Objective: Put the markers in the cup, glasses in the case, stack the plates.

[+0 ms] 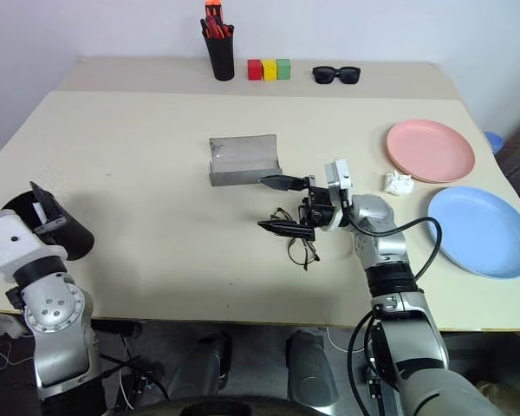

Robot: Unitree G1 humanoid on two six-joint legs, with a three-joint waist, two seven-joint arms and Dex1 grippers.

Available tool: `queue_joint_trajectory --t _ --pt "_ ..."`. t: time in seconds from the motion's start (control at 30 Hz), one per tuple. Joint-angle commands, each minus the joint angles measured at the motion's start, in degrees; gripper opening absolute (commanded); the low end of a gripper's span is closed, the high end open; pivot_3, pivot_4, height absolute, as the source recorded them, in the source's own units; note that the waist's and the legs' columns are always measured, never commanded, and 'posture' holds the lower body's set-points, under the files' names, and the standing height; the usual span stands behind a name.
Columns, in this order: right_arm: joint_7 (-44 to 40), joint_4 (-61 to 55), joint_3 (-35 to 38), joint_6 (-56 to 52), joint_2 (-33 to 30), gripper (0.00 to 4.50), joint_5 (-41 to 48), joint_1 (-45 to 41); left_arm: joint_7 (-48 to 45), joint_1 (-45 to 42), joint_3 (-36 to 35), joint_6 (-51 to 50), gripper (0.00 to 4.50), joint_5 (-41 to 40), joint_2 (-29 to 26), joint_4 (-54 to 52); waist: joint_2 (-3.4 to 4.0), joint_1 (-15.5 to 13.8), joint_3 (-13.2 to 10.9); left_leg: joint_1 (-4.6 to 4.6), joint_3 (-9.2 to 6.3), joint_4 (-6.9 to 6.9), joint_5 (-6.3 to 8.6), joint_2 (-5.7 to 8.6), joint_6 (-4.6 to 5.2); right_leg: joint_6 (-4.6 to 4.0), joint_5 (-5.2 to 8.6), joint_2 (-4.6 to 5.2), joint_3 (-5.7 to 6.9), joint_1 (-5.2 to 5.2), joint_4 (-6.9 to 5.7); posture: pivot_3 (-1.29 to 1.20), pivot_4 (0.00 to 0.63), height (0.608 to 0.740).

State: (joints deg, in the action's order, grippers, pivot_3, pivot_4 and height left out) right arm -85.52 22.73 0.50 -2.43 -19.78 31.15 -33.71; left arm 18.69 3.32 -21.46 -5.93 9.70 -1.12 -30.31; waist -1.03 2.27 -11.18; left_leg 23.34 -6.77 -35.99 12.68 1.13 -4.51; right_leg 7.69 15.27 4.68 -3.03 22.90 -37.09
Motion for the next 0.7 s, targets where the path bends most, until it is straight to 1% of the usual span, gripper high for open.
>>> queue_joint_trajectory --t 0.03,0.13,0.23,0.3,0.37,0.4,0.47,0.5,0.53,0.57,0.63,0.7 --pt "4.4 -2.1 1.3 -0.7 -1.5 4.5 -1.6 0.8 -5.8 -5.5 2.1 -11.8 4.45 -4.7 -2.6 -8.5 -0.01 -0.3 0.0 0.0 0.0 -0.01 0.0 0.0 0.0 0.0 0.0 0.0 0.0 0.0 0.0 0.0 0.15 0.74" --pt "10.9 -5.7 2.4 -2.3 -3.0 4.5 -3.1 2.9 -12.5 -12.3 4.3 -26.6 4.45 -9.3 -7.2 -12.5 -0.01 -0.6 0.0 0.03 -0.03 -0.05 0.0 0.01 0.0 0.0 0.0 -0.01 0.04 -0.01 -0.01 0.0 0.15 0.74" --pt "20.4 -12.8 3.2 -3.5 -5.9 4.5 -8.0 7.8 -19.0 -21.3 4.8 -38.5 4.45 -15.4 -13.1 -11.9 0.0 -1.0 0.0 0.03 -0.03 -0.01 0.0 0.01 0.0 0.01 0.01 -0.01 0.04 0.0 0.0 0.0 0.15 0.74" --pt "26.3 -17.2 3.9 -5.8 -7.3 4.5 -10.0 10.5 -23.0 -26.3 5.0 -44.6 4.45 -19.0 -16.6 -10.3 0.01 -1.1 0.0 0.03 -0.03 0.02 0.0 0.01 0.0 0.02 0.01 -0.01 0.04 0.03 -0.01 0.0 0.15 0.74" --pt "29.0 -21.5 5.2 -8.4 -8.2 4.5 -9.0 13.0 -25.9 -30.6 5.1 -48.1 4.45 -21.8 -19.0 -7.8 0.01 -0.9 0.0 0.02 -0.02 0.03 0.0 0.01 0.0 0.02 0.01 -0.01 0.02 0.04 0.0 0.0 0.15 0.74" --pt "29.6 -22.4 5.5 -9.1 -8.5 4.5 -8.5 13.4 -26.5 -31.8 5.2 -49.0 4.45 -22.4 -19.5 -6.9 0.01 -0.6 0.0 0.02 -0.02 0.05 0.0 0.01 0.0 0.02 0.01 -0.01 0.02 0.05 -0.01 0.0 0.15 0.74" --pt "32.8 -28.8 7.3 -13.8 -11.2 4.5 -8.6 17.6 -33.1 -38.4 7.0 -47.8 4.45 -25.4 -22.5 2.7 0.01 -0.8 0.0 0.01 -0.02 0.05 0.0 -0.01 0.0 0.02 0.01 -0.02 0.02 0.04 -0.01 0.0 0.15 0.74" --pt "34.5 -33.0 8.7 -17.1 -12.5 4.5 -7.7 20.4 -36.9 -41.3 8.8 -44.6 4.45 -25.3 -24.6 8.5 0.01 -1.2 0.0 0.02 -0.07 0.04 0.0 -0.01 -0.01 0.01 0.02 -0.04 0.07 0.04 -0.03 0.0 0.15 0.74" --pt "36.3 -37.0 10.3 -19.5 -13.3 4.5 -6.5 23.0 -42.3 -43.6 11.7 -40.7 4.45 -24.7 -27.8 14.5 0.0 -1.3 0.0 0.03 -0.08 0.01 0.0 -0.01 -0.01 0.01 0.02 -0.05 0.08 0.04 -0.02 0.0 0.15 0.74" --pt "37.2 -39.6 11.7 -21.1 -13.9 4.5 -5.4 24.8 -48.7 -45.8 14.8 -38.9 4.45 -25.0 -30.5 19.8 0.0 -1.3 0.0 0.04 -0.07 0.0 0.0 -0.01 0.0 0.01 0.02 -0.05 0.07 0.03 0.04 0.0 0.15 0.74" --pt "38.2 -43.6 13.8 -23.4 -15.1 4.5 -3.5 27.7 -58.0 -49.9 19.3 -37.4 4.45 -25.7 -34.1 28.8 0.02 -1.1 0.0 0.06 -0.03 0.05 0.01 0.01 0.02 0.01 0.02 -0.03 0.06 -0.01 0.15 0.0 0.15 0.74" --pt "39.0 -47.1 15.9 -25.8 -16.4 4.5 -1.6 30.3 -66.5 -54.0 22.7 -31.9 4.45 -25.1 -35.8 38.0 0.02 -1.1 0.0 0.05 0.03 0.07 0.04 0.01 0.06 0.01 0.02 -0.01 0.01 0.0 0.2 0.0 0.15 0.74"
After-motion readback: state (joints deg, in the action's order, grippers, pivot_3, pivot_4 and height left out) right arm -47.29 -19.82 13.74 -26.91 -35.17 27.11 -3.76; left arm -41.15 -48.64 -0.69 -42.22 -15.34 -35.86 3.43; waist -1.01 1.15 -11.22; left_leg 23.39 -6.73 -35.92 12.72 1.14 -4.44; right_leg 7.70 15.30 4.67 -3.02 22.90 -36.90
